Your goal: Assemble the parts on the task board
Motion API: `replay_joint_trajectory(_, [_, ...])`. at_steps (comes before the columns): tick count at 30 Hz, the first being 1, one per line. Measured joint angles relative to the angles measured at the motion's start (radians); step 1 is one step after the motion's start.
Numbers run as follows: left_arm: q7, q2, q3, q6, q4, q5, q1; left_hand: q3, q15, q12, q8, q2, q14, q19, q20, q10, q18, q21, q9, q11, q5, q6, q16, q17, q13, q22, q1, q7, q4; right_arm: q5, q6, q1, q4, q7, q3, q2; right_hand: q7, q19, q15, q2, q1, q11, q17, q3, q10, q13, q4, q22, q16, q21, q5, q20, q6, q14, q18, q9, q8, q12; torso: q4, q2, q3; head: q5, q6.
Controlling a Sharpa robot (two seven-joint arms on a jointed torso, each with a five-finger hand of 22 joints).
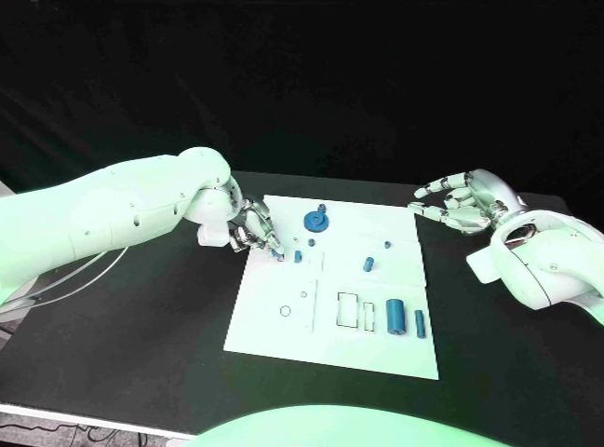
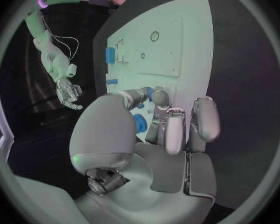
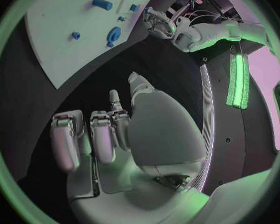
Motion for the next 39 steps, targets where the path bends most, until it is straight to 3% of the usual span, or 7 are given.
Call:
replay_joint_trajectory(1, [-0.001, 0.005, 0.0, 0.009, -0.007, 0.001, 0.001, 0.0, 0.0, 0.002, 0.002, 0.004, 0.0, 0.0, 0.0, -0.001, 0.0, 0.0, 0.004, 0.001, -0.007, -0.003, 0.0, 0.0, 0.0, 0.0, -0.008, 0.0, 0.0, 0.0, 0.0, 0.0, 0.0, 0.0, 0.0, 0.0, 0.0, 0.0, 0.0, 0.0, 0.0, 0.0, 0.0, 0.0, 0.0, 0.0, 0.0, 0.0, 0.0, -0.001, 0.0, 0.0, 0.0, 0.0, 0.0, 0.0, 0.0, 0.0, 0.0, 0.0, 0.0, 0.0, 0.0])
replay_joint_trajectory(2, [-0.003, 0.013, 0.0, 0.023, -0.018, 0.001, 0.003, 0.071, 0.0, 0.005, 0.008, 0.016, 0.0, 0.0, 0.0, -0.01, 0.0, 0.0, 0.019, 0.003, -0.035, -0.012, 0.0, 0.0, -0.001, 0.0, -0.043, 0.0, -0.067, 0.0, 0.0, 0.0, 0.0, 0.0, 0.0, 0.001, 0.0, 0.0, 0.0, 0.0, 0.0, 0.0, 0.0, 0.0, 0.0, 0.0, 0.0, 0.0, 0.0, -0.001, 0.0, 0.0, 0.0, 0.0, 0.0, 0.0, 0.0, 0.0, 0.0, 0.0, 0.0, 0.0, -0.001])
replay_joint_trajectory(9, [-0.015, 0.064, -0.009, 0.105, -0.085, -0.011, 0.015, 0.118, 0.0, 0.015, 0.025, 0.055, 0.0, 0.0, 0.0, -0.019, 0.0, 0.0, 0.065, 0.001, -0.127, -0.021, 0.0, 0.0, -0.015, 0.003, -0.121, 0.003, -0.092, 0.0, 0.001, 0.0, -0.003, 0.0, 0.0, 0.005, 0.0, 0.0, 0.0, 0.0, 0.0, 0.0, 0.001, 0.0, 0.0, 0.0, 0.0, 0.0, 0.0, -0.001, 0.0, 0.0, 0.0, 0.0, 0.0, 0.0, 0.0, 0.0, 0.0004, 0.0, 0.0001, 0.002, -0.003])
replay_joint_trajectory(18, [-0.022, 0.118, -0.017, 0.137, -0.122, -0.077, 0.024, 0.134, 0.0, 0.042, 0.035, 0.058, 0.0, 0.0, 0.0, -0.019, 0.0, 0.008, 0.091, 0.001, -0.128, -0.026, 0.007, 0.0, -0.002, 0.015, -0.158, 0.001, -0.109, 0.0, 0.002, -0.001, -0.004, -0.001, 0.0, 0.009, 0.0, 0.0, 0.0, 0.0, 0.0, 0.0, 0.001, 0.0, 0.0, 0.0, 0.0, 0.001, 0.0, -0.001, 0.0, 0.0, 0.0, 0.0, 0.0, 0.0, 0.0, 0.0, 0.0007, 0.0, 0.0001, 0.005, -0.004])
replay_joint_trajectory(19, [-0.022, 0.122, -0.017, 0.139, -0.124, -0.086, 0.025, 0.15, 0.0, 0.042, 0.036, 0.057, 0.0, 0.002, -0.002, -0.019, 0.0, 0.008, 0.091, 0.001, -0.129, -0.026, 0.007, 0.0, -0.002, 0.015, -0.16, 0.001, -0.13, 0.0, 0.002, -0.001, -0.004, -0.001, 0.0, 0.009, 0.0, 0.0, 0.0, 0.0, 0.0, 0.0, 0.001, 0.0, 0.0, 0.0, 0.0, 0.001, 0.0, -0.001, 0.0, 0.0, 0.0, 0.0, 0.0, 0.0, 0.0, 0.0, 0.0007, 0.0, 0.0001, 0.006, -0.004])
replay_joint_trajectory(26, [-0.023, 0.144, -0.02, 0.133, -0.111, -0.178, 0.026, 0.142, 0.0, 0.053, 0.036, 0.04, 0.0, 0.023, -0.003, -0.003, 0.0, 0.024, 0.093, -0.006, -0.101, -0.019, 0.017, 0.0, 0.009, 0.015, -0.156, -0.001, -0.141, 0.0, 0.002, -0.001, -0.005, -0.001, 0.0, 0.011, 0.0, 0.0, 0.0, 0.0, 0.0, 0.0, 0.001, 0.003, 0.0, 0.0, -0.003, 0.001, 0.0, -0.001, 0.004, 0.0, 0.0, 0.0, 0.0, 0.0, 0.004, 0.0, 0.0002, 0.0, -0.0005, 0.009, -0.005])
replay_joint_trajectory(39, [-0.024, 0.167, -0.023, 0.125, -0.096, -0.292, 0.026, 0.121, 0.0, 0.057, 0.018, 0.011, 0.0, 0.031, -0.005, 0.021, 0.0, 0.03, 0.089, -0.01, -0.098, 0.0, 0.03, 0.0, 0.006, 0.014, -0.139, -0.01, -0.162, 0.0, 0.002, -0.002, -0.006, -0.001, -0.001, 0.013, 0.0, 0.0, 0.0, 0.0, 0.0, 0.0, 0.0, 0.006, 0.0, 0.0, -0.005, 0.001, 0.0, -0.001, 0.014, 0.0, 0.0, 0.0, 0.0, -0.001, 0.004, 0.0, 0.0006, -0.001, -0.0005, 0.013, -0.007])
